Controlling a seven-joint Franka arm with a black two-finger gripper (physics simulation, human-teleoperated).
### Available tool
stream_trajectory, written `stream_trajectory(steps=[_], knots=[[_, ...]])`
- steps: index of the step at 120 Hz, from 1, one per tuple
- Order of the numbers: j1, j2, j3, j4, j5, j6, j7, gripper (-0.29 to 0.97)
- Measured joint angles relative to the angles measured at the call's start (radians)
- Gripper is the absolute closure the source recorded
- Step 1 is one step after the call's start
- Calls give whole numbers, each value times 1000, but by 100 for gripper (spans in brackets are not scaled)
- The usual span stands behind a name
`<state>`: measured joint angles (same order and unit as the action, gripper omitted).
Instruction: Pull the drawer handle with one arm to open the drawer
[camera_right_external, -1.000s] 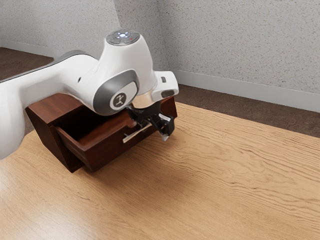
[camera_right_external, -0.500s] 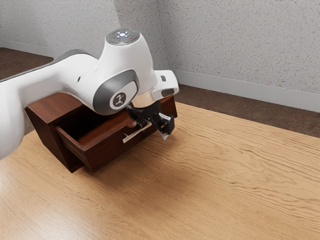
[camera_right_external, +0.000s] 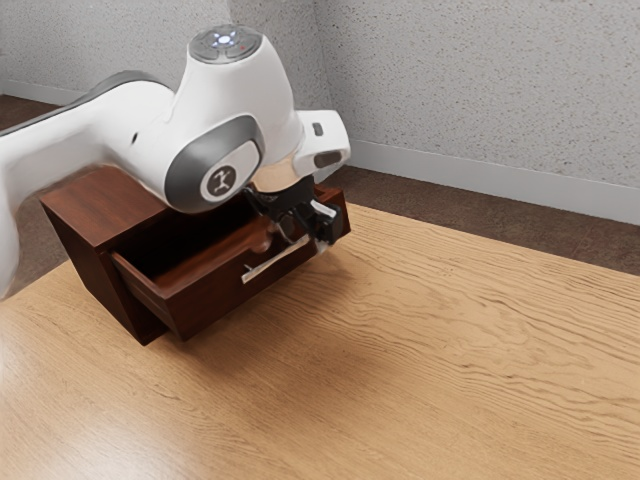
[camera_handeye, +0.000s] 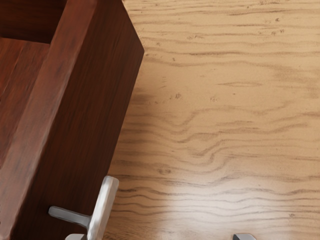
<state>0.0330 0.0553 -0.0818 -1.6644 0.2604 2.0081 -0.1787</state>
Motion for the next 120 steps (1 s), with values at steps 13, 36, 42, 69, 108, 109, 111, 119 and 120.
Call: stream_trajectory(steps=[13,36,42,69,108,109,111,119,120], knots=[[-14,-26,3,1,26,-1,-1,27],[-16,-166,10,270,-48,-215,-218,11],[-31,-218,79,277,-91,-305,-315,9],[68,-267,137,86,-213,-523,-663,3],[87,-268,138,62,-259,-597,-981,1],[87,-268,138,62,-259,-598,-987,1],[87,-268,138,61,-259,-599,-999,1],[86,-268,139,59,-260,-603,-1044,0],[86,-268,139,59,-260,-603,-1049,0]])
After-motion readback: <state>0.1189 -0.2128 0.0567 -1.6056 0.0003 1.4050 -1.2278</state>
